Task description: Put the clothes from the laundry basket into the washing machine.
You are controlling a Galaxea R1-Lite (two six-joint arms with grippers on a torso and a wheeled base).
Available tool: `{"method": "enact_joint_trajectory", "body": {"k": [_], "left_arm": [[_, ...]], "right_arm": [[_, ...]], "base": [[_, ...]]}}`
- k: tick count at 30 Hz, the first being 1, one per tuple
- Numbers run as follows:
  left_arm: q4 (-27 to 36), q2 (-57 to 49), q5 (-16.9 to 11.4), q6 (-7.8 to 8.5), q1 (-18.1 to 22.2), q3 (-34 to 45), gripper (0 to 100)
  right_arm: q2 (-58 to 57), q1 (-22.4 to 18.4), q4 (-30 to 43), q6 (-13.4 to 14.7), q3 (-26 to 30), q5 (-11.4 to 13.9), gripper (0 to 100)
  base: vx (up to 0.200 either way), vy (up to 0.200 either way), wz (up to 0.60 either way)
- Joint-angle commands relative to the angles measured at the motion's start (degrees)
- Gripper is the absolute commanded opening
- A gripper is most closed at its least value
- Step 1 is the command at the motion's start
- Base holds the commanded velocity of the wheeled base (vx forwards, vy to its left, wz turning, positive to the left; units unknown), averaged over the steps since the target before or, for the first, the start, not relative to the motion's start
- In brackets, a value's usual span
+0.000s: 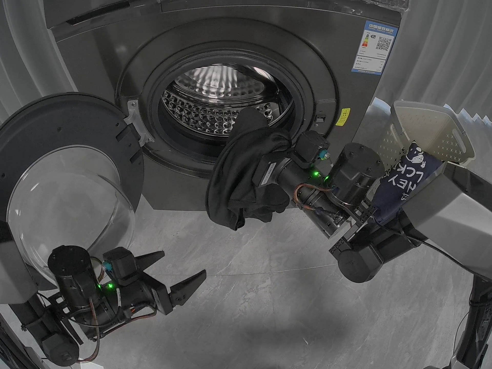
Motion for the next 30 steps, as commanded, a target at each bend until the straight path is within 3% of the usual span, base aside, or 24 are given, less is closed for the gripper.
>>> {"method": "enact_joint_trajectory", "body": {"k": [1, 5, 18, 22, 30], "left_arm": [[-0.7, 1.2, 0.2, -0.06, -2.5, -7.9, 100], [-0.7, 3.4, 0.1, 0.03, -4.0, -12.6, 100], [-0.7, 14.2, 0.0, 0.55, -3.7, -27.5, 100], [-0.8, 17.4, 0.1, 2.05, -3.4, -30.3, 100], [-0.6, 20.8, 0.7, 2.14, -3.3, -35.4, 100]], "right_arm": [[0.3, 1.0, 0.0, 0.0, 0.0, -0.1, 0], [0.4, 1.3, 0.1, 0.0, 0.1, -0.1, 0], [0.3, 2.3, 0.4, 0.0, 0.1, -0.1, 0], [0.1, 2.6, 0.4, 0.0, 0.1, -0.2, 0], [-0.4, 5.2, 1.1, 0.4, 0.2, -1.5, 0]], "base": [[0.0, 0.0, 0.0], [0.0, 0.0, 0.0], [0.0, 0.0, 0.0], [0.0, 0.0, 0.0], [0.0, 0.0, 0.0]]}}
